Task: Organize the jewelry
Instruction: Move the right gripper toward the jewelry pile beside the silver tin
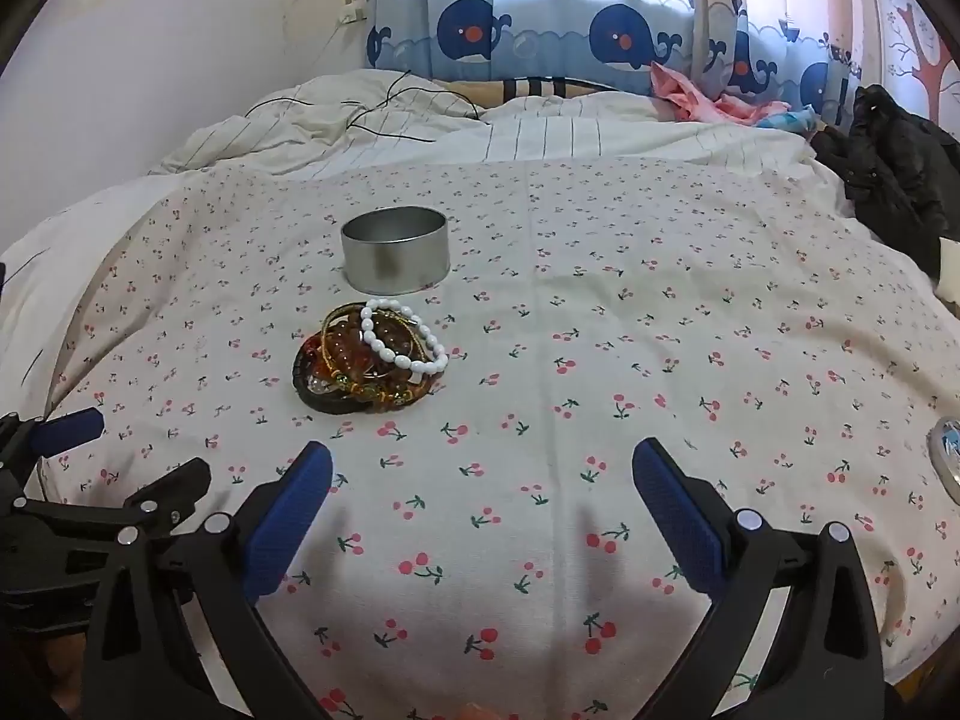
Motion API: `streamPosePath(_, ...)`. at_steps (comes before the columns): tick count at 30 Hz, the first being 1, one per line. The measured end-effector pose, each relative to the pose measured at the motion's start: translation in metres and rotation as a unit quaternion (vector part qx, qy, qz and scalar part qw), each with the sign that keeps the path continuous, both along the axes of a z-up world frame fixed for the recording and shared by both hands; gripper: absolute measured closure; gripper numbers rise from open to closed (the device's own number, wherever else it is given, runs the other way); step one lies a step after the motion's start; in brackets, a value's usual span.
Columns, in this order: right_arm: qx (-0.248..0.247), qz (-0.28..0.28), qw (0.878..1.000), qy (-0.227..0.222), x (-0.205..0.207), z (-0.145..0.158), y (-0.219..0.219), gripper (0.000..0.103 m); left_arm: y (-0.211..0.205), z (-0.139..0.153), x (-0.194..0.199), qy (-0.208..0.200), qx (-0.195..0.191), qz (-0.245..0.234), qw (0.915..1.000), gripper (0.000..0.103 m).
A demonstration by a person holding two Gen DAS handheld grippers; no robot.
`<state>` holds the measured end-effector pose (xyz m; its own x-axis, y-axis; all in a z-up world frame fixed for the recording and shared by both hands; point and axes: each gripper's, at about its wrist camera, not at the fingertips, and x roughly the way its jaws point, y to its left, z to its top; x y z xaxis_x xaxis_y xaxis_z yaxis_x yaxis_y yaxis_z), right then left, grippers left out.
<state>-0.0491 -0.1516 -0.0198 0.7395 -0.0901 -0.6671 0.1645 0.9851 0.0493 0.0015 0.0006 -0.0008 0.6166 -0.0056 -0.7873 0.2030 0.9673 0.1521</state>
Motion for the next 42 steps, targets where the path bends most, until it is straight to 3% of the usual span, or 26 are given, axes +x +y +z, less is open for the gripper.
streamPosePath(11, -0.008, 0.004, 1.000, 0.009, 0.006, -0.007, 0.005, 0.007, 0.012, -0.010, 0.014, 0.010, -0.024, -0.002, 0.9997, 0.008)
streamPosePath(42, -0.010, 0.024, 0.999, 0.024, 0.017, -0.019, 0.012, 0.007, 0.015, -0.015, 0.028, 0.008, -0.022, -0.010, 0.9997, 0.008)
